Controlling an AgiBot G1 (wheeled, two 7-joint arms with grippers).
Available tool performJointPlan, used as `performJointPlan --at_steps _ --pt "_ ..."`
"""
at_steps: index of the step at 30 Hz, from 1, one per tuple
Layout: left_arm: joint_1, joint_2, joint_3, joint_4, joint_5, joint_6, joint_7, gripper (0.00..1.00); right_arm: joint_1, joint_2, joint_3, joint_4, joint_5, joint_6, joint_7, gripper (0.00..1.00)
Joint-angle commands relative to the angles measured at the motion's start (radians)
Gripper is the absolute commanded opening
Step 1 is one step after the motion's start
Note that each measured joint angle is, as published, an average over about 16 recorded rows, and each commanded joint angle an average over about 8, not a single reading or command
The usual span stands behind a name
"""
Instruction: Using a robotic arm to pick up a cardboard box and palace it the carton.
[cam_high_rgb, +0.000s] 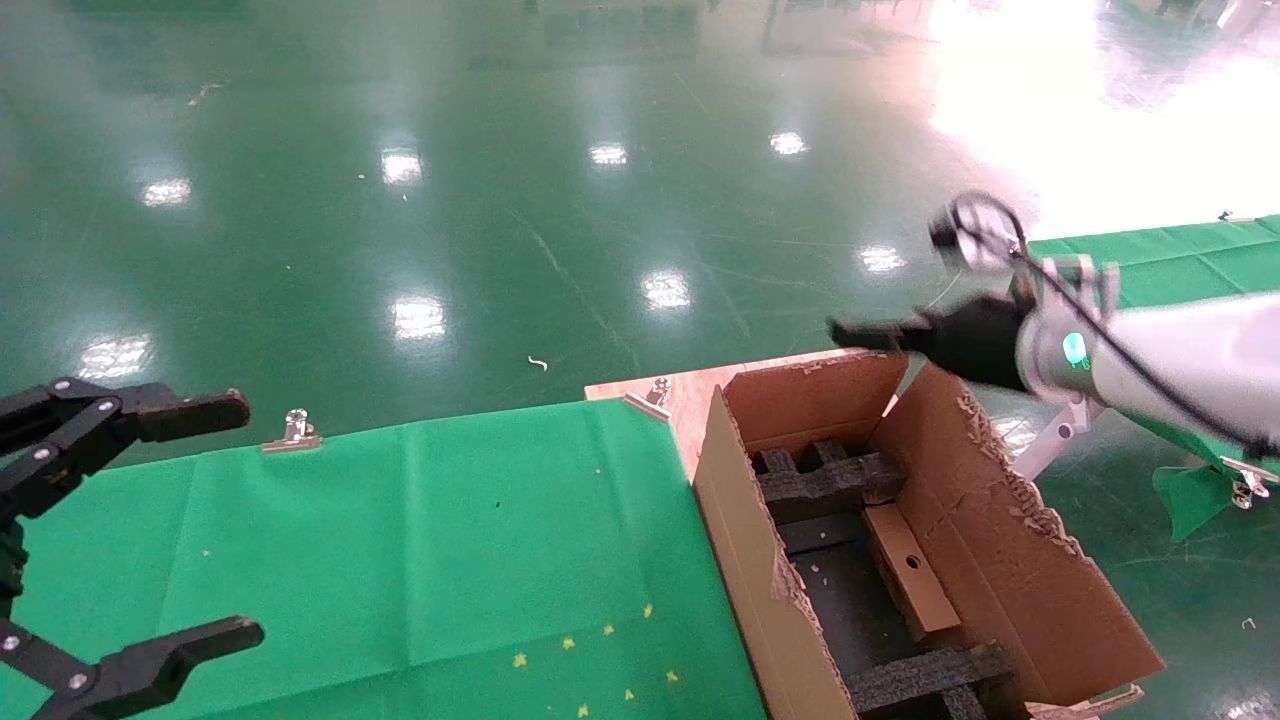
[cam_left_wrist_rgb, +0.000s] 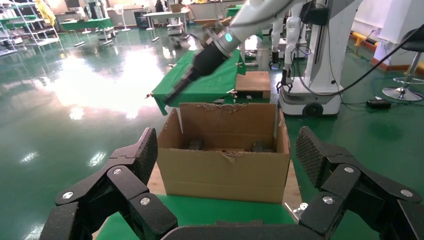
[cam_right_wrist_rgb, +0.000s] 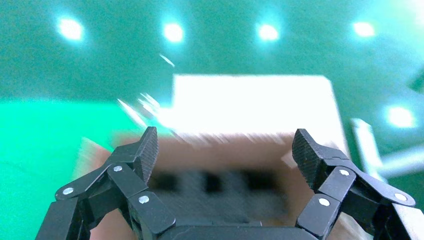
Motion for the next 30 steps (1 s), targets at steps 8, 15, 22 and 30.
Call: performJointPlan --at_steps 8,15,22,30 --pt "0.000 0.000 0.000 0.000 0.000 0.000 0.000 1.00 0.096 -0.017 0.055 0.008 0.318 0.008 -0.094 1.00" --pt "0.000 0.000 0.000 0.000 0.000 -0.001 0.000 1.00 0.086 -0.018 0.069 0.007 0.326 -0.008 -0.109 1.00" --pt "0.000 0.000 0.001 0.001 -0.001 -0.001 0.000 1.00 0.004 -0.029 0.196 0.000 0.393 -0.097 -0.258 1.00" --pt "0.000 0.000 0.001 0.001 -0.001 -0.001 0.001 1.00 -0.133 -0.049 0.411 -0.012 0.507 -0.246 -0.510 1.00"
